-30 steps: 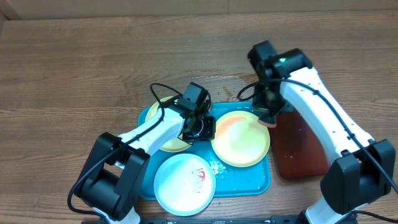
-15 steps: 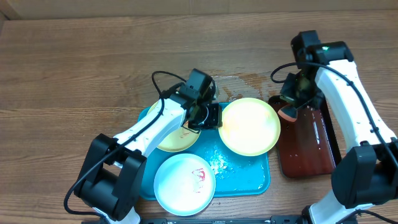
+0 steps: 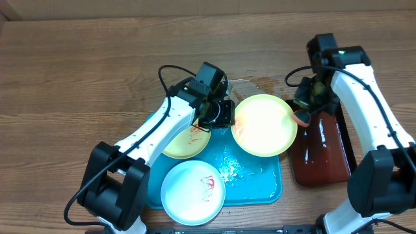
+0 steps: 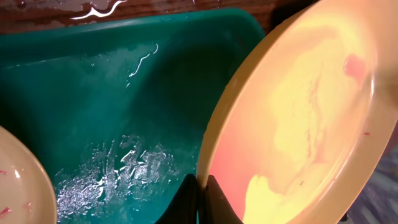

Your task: Clean dirty plates on tray and stack at the side

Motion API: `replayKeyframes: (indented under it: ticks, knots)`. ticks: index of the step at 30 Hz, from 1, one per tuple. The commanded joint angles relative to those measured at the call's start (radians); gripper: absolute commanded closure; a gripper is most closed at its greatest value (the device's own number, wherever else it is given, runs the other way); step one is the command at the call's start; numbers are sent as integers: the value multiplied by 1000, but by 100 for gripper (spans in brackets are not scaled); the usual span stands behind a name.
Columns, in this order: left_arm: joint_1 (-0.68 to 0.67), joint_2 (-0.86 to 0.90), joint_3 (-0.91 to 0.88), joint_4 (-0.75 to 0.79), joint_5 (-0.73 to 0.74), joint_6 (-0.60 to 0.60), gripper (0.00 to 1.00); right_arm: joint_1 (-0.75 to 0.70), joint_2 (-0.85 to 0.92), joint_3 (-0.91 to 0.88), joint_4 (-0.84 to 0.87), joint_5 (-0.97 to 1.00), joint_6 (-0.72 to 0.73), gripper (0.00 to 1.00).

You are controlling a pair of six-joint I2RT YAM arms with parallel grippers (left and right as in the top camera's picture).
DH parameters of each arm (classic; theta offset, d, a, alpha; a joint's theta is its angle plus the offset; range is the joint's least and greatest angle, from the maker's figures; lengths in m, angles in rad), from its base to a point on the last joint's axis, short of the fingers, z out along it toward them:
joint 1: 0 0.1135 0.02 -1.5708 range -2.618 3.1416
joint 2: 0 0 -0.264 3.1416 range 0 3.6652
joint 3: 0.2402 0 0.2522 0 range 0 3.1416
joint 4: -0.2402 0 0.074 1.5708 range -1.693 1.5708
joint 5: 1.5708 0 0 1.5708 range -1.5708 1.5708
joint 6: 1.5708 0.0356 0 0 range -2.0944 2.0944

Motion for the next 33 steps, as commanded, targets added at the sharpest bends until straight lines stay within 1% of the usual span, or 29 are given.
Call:
replayKeyframes:
  ticks: [1, 5, 10, 15, 19, 20, 21, 22, 24, 26, 27, 28, 30, 33]
  knots:
    - [-4, -1, 60, -26, -26, 42, 96, -80, -5, -4, -2, 21, 18, 96]
    - [-5, -1, 108, -69, -68, 54, 96, -146, -5, -32, -23, 0, 10, 96]
    - [-5, -1, 182, -115, -115, 72, 96, -164, -5, -140, 8, -7, -9, 96]
    - [-9, -1, 237, -140, -142, 87, 96, -163, -5, -293, 105, -66, -16, 96]
    - [-11, -1, 243, -162, -174, 91, 96, -164, -5, -377, 182, -75, -16, 96]
    - [-11, -1, 243, -167, -174, 95, 96, -164, -5, -386, 193, -78, -17, 86]
    - [-12, -1, 243, -172, -175, 97, 96, -164, -5, -390, 198, -78, -17, 71]
    - [-11, -1, 243, -173, -175, 100, 96, -164, -5, -390, 199, -80, -18, 64]
    - [-12, -1, 243, -175, -175, 103, 96, -164, -5, -390, 212, -108, -57, 53]
    - [-14, -1, 243, -176, -176, 109, 96, -164, -5, -389, 219, -114, -69, 35]
    - [-16, -1, 243, -176, -176, 109, 96, -164, -5, -387, 221, -114, -73, 30]
    - [-17, -1, 243, -176, -176, 109, 96, -164, -5, -382, 220, -115, -80, 30]
    - [-17, -1, 243, -178, -176, 114, 96, -164, -5, -359, 212, -114, -96, 26]
    - [-23, -1, 243, -182, -196, 118, 96, -165, -15, -288, 165, -114, -108, 26]
